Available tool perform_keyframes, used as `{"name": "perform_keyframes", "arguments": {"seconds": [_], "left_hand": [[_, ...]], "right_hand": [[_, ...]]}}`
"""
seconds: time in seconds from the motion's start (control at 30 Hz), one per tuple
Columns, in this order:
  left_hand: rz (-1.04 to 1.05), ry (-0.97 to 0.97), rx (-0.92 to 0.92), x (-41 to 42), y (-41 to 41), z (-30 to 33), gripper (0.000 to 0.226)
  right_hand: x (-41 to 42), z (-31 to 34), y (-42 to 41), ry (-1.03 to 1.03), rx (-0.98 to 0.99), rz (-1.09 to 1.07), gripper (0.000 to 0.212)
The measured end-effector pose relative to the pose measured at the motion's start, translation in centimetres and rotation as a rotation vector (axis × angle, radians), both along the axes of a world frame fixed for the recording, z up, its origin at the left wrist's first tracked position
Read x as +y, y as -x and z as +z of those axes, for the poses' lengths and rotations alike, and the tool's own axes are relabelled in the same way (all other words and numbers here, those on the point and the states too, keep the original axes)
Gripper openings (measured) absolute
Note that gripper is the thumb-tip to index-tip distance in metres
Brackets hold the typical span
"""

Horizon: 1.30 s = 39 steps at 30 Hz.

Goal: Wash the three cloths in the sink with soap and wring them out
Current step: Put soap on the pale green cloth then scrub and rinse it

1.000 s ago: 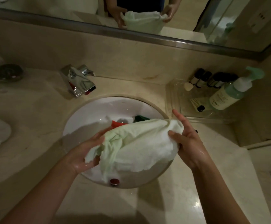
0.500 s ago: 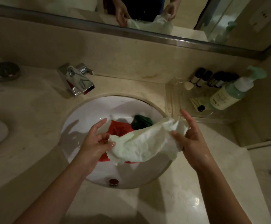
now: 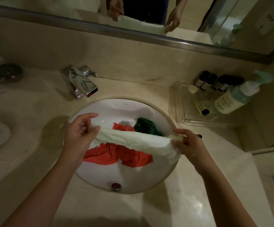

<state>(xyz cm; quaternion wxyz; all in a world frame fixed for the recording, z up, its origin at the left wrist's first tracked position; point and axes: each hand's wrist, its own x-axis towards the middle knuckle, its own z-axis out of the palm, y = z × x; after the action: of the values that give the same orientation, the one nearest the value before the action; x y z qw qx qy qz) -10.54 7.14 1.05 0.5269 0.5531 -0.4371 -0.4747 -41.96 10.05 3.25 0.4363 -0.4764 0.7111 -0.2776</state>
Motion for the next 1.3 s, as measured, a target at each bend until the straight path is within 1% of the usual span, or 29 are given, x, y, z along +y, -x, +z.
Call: {"name": "perform_keyframes", "arguments": {"seconds": [0.07,0.1,0.17,0.2,0.23,0.27,0.37,0.43,0.47,0.5,0.57,0.6,0.63,0.7,0.73,0.77,0.8,0.83,0.9,0.93,0.97,1.03,1.07,1.1,1.13,1.2,1.23,1.27,1.3], "left_hand": [[-0.094,-0.005,-0.088,0.0,-0.7,0.1,0.06],[-0.13,0.01,-0.174,0.0,-0.9,0.1,0.065],[-0.189,0.03,-0.352,0.2,-1.0,0.0,0.074],[-0.211,0.033,-0.45,0.3,-0.8,-0.3,0.076],[-0.219,0.025,-0.562,0.4,-0.6,-0.5,0.073],[-0.216,0.015,-0.678,0.6,-0.5,-0.6,0.062],[-0.198,0.031,-0.908,0.8,-0.7,-1.2,0.021],[-0.215,0.061,-0.995,0.9,-1.0,-1.7,0.015],[-0.218,0.065,-1.0,0.9,-1.3,-2.0,0.016],[-0.219,0.033,-0.923,0.9,-1.4,-2.1,0.018],[-0.177,-0.155,-0.539,1.1,-0.8,-1.5,0.028],[-0.136,-0.257,-0.351,1.2,0.0,-1.2,0.031],[-0.074,-0.34,-0.214,1.5,1.1,-1.1,0.031],[0.031,-0.515,0.001,2.3,3.8,-1.4,0.025],[0.062,-0.596,0.142,2.8,5.3,-1.5,0.019],[0.072,-0.677,0.313,3.2,6.7,-1.4,0.02],[0.051,-0.734,0.47,3.6,7.7,-1.2,0.028],[0.02,-0.756,0.573,3.9,8.6,-0.9,0.038],[-0.043,-0.723,0.606,4.4,9.6,-0.4,0.046],[-0.052,-0.687,0.556,4.6,9.7,-0.4,0.043],[-0.04,-0.663,0.478,4.6,9.7,-0.6,0.04],[0.008,-0.65,0.359,4.5,9.1,-0.7,0.036],[0.023,-0.643,0.345,4.3,8.6,-0.8,0.034],[0.024,-0.634,0.368,4.1,8.2,-0.7,0.032],[0.005,-0.618,0.423,3.9,7.9,-0.5,0.029],[-0.068,-0.569,0.531,3.8,7.1,-0.2,0.028],[-0.116,-0.555,0.564,3.7,6.8,-0.3,0.033],[-0.18,-0.549,0.594,3.7,6.5,-0.3,0.041],[-0.245,-0.547,0.623,3.8,6.4,-0.3,0.049]], "right_hand": [[-0.1,0.4,-0.1,-0.029,-0.071,0.031,0.037],[-0.2,0.6,-0.1,-0.055,-0.088,0.062,0.042],[-0.3,0.8,-0.2,-0.073,-0.034,0.119,0.045],[-0.3,0.9,-0.3,-0.053,0.043,0.12,0.043],[-0.4,0.7,-0.2,-0.013,0.134,0.097,0.038],[-0.6,0.6,-0.1,0.029,0.213,0.075,0.032],[-1.0,0.2,0.3,0.111,0.39,0.089,0.016],[-1.1,0.0,0.8,0.149,0.54,0.17,0.015],[-1.2,-0.2,1.0,0.162,0.537,0.195,0.019],[-1.1,-0.2,1.0,0.145,0.452,0.171,0.022],[-0.8,0.3,-0.1,0.057,0.125,-0.011,0.023],[-0.8,0.2,-1.0,0.032,0.004,-0.142,0.021],[-0.7,-0.1,-2.1,0.022,-0.043,-0.268,0.022],[0.0,-0.5,-5.0,0.037,0.001,-0.412,0.022],[0.4,-0.9,-6.3,0.053,0.045,-0.408,0.02],[1.0,-1.1,-7.8,0.087,0.099,-0.351,0.019],[1.7,-1.4,-9.2,0.12,0.157,-0.256,0.019],[2.5,-1.6,-10.4,0.201,0.28,-0.124,0.017],[4.0,-2.4,-12.0,0.461,0.561,0.24,0.009],[4.8,-3.0,-12.5,0.502,0.587,0.435,0.012],[5.6,-2.8,-12.6,0.407,0.453,0.568,0.019],[6.6,-2.4,-11.8,0.207,0.201,0.625,0.036],[7.0,-2.0,-11.0,0.103,0.053,0.605,0.04],[7.2,-1.6,-10.4,0.052,-0.091,0.534,0.035],[7.2,-1.3,-9.9,0.042,-0.205,0.399,0.027],[6.2,-1.2,-8.7,0.118,-0.235,0.044,0.02],[5.6,-1.3,-8.1,0.131,-0.239,-0.071,0.023],[5.0,-1.3,-7.7,0.088,-0.276,-0.114,0.038],[4.5,-1.4,-7.2,-0.003,-0.328,-0.085,0.05]]}}
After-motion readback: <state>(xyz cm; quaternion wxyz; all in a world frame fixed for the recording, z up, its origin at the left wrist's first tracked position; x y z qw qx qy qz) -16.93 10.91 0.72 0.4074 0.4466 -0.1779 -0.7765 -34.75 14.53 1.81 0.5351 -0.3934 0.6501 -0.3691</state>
